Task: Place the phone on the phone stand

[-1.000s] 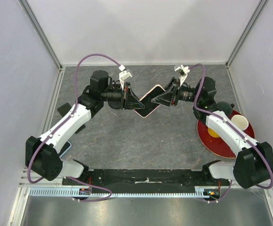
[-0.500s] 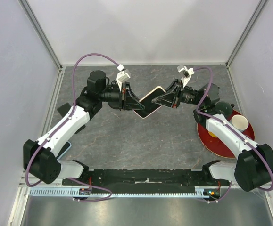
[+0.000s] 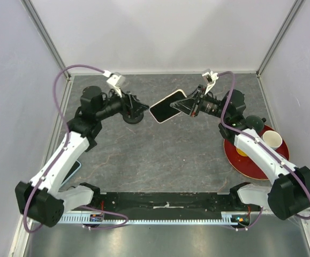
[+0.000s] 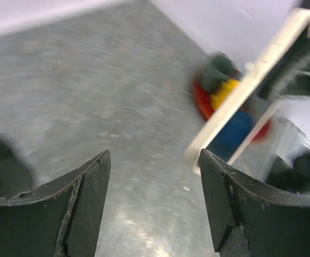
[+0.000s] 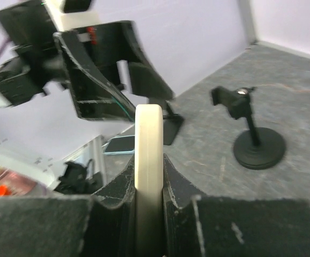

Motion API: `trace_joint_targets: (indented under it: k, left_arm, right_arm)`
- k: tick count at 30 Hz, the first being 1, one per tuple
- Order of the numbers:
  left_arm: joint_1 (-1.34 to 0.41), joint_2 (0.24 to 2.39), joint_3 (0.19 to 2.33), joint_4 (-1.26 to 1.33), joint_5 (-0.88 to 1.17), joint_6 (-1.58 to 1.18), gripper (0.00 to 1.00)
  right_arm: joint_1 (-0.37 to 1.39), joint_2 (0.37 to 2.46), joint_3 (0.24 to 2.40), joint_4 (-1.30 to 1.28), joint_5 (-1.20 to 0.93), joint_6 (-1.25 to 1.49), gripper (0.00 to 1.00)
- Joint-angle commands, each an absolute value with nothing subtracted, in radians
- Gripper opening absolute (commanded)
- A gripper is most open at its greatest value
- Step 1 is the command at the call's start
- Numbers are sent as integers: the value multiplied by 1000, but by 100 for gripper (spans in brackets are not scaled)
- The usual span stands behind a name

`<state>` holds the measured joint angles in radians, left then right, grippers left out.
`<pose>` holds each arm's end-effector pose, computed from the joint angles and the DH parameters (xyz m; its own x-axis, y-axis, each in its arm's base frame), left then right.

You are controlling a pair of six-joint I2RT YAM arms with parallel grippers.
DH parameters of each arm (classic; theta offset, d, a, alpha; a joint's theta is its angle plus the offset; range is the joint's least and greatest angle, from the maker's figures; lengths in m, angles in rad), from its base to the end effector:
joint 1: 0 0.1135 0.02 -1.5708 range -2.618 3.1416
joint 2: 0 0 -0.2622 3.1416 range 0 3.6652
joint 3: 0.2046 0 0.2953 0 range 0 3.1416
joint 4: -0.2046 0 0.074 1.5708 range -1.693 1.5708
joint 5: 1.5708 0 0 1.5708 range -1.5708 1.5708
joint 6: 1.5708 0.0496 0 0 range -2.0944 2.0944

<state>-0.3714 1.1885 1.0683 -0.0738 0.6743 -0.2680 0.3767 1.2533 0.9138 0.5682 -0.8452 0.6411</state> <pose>0.2935 -0.1476 0.3599 -0.3995 -0.0664 -0.9143 0.7763 0.5060 -0.3759 0.2978 0.1577 0.3471 -0.3823 0.2756 -0.8820 -0.8647 0.2298 0.4466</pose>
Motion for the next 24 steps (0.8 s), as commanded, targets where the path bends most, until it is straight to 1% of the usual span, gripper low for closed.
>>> trace_joint_targets:
  k: [1,2,4,5,6,10,12,15,16,24]
  left_arm:
    - [-321,1078,1025,-78,153,-273,73]
    - [-310,1089,1031,-122,44,-249,68]
    - [-302,1114,1069,-173,-38,-227,59]
    - [-290,1156,1081,-213,-70,-209,58]
    - [-282,1178,1106,-233,-74,-206,58]
    - [-253,1282,1155,-299,-22,-199,48]
    - [-250,1314,1166,-314,-5,-190,49]
    - [-250,1334,1175,-325,49,-167,57]
    - [-250,1338,1172,-319,58,-158,57]
    - [-250,1411,1172,-272,94,-106,50]
  right_arm:
    - [380,1170,979,362,-576,460,0]
    - [377,1161,979,347,-542,454,0]
    - [377,1161,982,298,-461,433,0]
    - [377,1160,983,281,-434,428,0]
    - [377,1160,983,261,-414,420,0]
    - [373,1147,982,241,-382,405,0]
    - [367,1138,977,236,-382,400,0]
    - [357,1123,968,236,-387,397,0]
    - [354,1117,965,239,-388,399,0]
    - [353,1111,948,279,-439,413,0]
